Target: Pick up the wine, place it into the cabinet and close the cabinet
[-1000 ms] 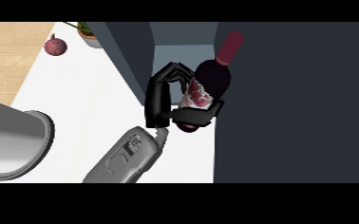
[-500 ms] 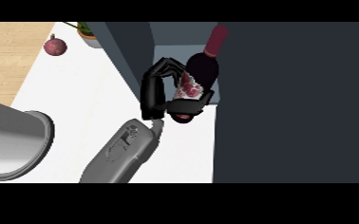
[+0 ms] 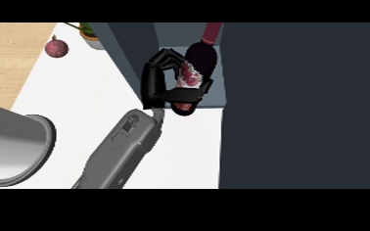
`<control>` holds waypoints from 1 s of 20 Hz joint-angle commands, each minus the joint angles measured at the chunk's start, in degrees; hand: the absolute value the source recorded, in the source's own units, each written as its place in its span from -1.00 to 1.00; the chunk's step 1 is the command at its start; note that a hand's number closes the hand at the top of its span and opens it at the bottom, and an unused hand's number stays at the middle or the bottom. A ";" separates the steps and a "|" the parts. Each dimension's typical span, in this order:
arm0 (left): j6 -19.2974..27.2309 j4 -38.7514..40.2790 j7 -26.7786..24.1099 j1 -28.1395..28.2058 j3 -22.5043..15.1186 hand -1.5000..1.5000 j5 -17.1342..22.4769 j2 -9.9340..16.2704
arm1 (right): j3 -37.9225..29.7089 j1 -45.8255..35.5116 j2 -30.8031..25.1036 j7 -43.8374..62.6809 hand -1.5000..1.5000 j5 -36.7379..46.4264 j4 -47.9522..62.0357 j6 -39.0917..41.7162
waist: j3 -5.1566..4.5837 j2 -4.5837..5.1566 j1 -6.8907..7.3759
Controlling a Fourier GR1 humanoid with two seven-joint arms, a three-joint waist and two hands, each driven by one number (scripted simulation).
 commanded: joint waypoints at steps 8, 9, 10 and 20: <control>-5.44 16.66 -1.61 -9.98 6.89 1.00 2.58 0.82 | 2.99 6.57 2.41 0.00 -1.00 -2.84 -8.03 0.61 | 0.02 0.11 -0.43; -3.83 18.25 -3.55 -10.96 6.31 1.00 4.14 -0.13 | -0.34 7.01 1.18 -3.15 -1.00 -5.55 -4.94 3.11 | 0.03 0.20 -0.67; -2.86 14.49 -0.28 -10.09 5.61 1.00 1.37 -0.14 | 2.60 5.91 2.13 0.67 -1.00 -2.24 -8.08 0.04 | 0.01 -0.05 0.10; -1.95 30.44 -10.33 -20.68 11.30 1.00 3.28 -0.14 | 0.92 4.05 0.49 -0.06 -1.00 -5.59 -5.75 1.54 | 0.00 0.42 -1.39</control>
